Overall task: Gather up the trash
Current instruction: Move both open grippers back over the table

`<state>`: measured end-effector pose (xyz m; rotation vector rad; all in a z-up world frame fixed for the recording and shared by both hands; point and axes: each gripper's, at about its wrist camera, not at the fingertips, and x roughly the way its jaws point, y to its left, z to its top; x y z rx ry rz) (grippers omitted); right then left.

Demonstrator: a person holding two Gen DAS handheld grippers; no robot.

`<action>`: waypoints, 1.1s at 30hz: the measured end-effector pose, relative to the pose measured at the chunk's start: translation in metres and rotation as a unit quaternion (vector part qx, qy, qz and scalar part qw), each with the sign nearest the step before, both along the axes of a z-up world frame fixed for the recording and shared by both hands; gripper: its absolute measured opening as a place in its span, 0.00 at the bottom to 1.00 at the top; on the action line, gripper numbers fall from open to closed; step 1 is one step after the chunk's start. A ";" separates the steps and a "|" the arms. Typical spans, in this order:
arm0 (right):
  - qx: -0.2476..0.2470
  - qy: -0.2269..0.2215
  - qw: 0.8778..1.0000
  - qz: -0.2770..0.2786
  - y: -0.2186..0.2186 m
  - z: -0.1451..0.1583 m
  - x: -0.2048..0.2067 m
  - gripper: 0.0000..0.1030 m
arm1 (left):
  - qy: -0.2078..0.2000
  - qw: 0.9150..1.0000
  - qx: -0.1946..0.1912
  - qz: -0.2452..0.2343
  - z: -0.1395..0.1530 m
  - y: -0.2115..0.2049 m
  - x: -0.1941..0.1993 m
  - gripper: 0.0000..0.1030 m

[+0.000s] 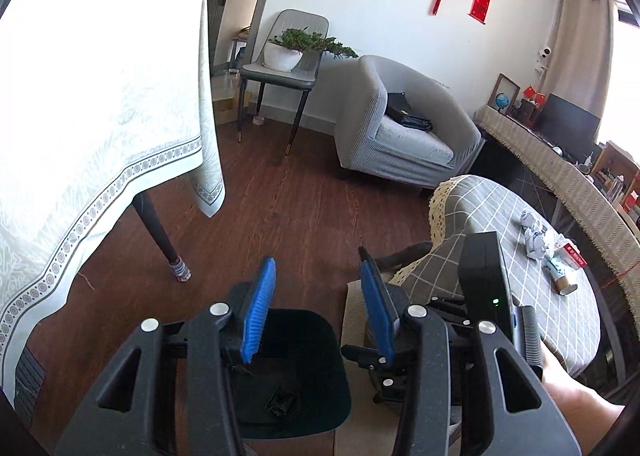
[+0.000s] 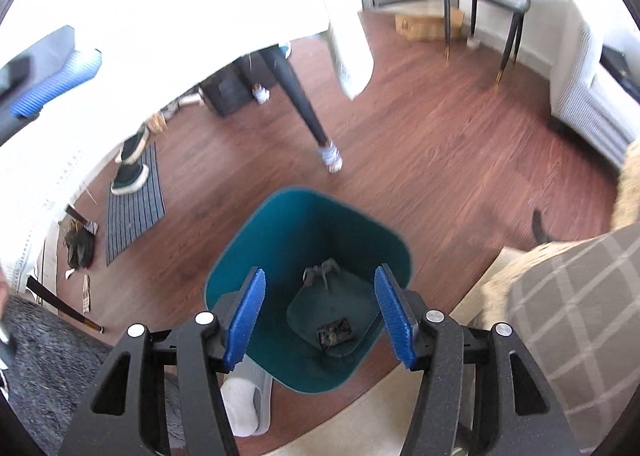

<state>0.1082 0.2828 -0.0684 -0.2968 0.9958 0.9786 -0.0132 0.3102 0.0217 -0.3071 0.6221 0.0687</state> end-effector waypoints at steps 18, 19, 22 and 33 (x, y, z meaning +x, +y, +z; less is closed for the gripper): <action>0.080 -0.132 0.981 -0.121 -0.165 0.110 0.020 0.59 | -0.029 0.997 0.005 -0.078 0.015 -0.117 0.039 0.47; 0.082 -0.133 0.979 -0.130 -0.176 0.112 0.023 0.59 | -0.029 0.996 0.005 -0.083 0.013 -0.122 0.040 0.47; 0.088 -0.136 0.975 -0.153 -0.208 0.115 0.027 0.59 | -0.030 0.995 0.005 -0.098 0.012 -0.144 0.047 0.48; 0.078 -0.160 0.961 -0.212 -0.306 0.122 0.024 0.60 | -0.019 0.987 -0.005 -0.158 0.008 -0.229 0.071 0.62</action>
